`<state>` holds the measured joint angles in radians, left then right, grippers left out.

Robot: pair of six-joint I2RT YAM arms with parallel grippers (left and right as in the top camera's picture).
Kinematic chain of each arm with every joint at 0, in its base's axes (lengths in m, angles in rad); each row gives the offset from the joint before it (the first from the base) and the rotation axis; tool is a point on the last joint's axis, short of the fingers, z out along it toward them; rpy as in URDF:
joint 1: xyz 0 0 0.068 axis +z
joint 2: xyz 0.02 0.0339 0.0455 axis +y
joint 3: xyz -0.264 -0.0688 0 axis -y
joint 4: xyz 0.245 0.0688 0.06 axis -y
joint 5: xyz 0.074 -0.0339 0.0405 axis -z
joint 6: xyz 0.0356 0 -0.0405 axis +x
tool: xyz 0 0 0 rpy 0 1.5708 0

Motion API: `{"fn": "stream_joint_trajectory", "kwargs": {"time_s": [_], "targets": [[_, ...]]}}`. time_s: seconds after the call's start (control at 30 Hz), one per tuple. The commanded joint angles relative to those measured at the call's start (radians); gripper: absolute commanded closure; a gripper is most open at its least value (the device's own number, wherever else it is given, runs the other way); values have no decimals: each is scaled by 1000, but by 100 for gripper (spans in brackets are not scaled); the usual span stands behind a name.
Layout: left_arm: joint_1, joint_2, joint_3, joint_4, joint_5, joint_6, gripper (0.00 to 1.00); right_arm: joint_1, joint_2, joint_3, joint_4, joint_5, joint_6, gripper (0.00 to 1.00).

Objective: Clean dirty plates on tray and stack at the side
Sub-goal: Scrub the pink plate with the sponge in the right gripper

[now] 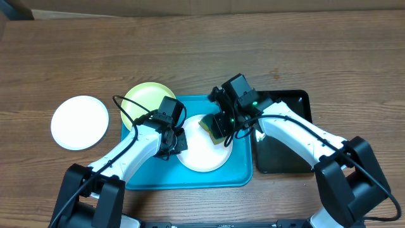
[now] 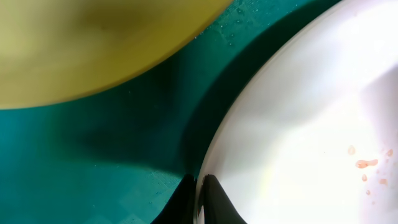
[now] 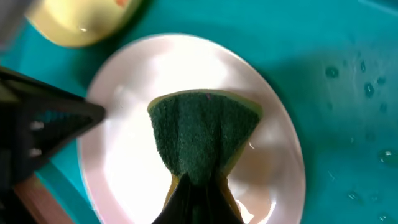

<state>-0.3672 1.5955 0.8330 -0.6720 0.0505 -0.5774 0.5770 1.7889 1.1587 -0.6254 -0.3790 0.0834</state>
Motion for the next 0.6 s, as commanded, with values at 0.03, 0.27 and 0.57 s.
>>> {"fn": "stream_joint_trajectory", "kwargs": {"time_s": [0.03,0.27,0.57], "targets": [[-6,0,5,0,-13,8,93,0,-2,-82,79,62,110,96],[-6,0,5,1,-13,8,93,18,-2,-185,190,61,303,96],[-6,1,5,3,-17,8,93,100,-2,-288,340,68,527,96]]}}
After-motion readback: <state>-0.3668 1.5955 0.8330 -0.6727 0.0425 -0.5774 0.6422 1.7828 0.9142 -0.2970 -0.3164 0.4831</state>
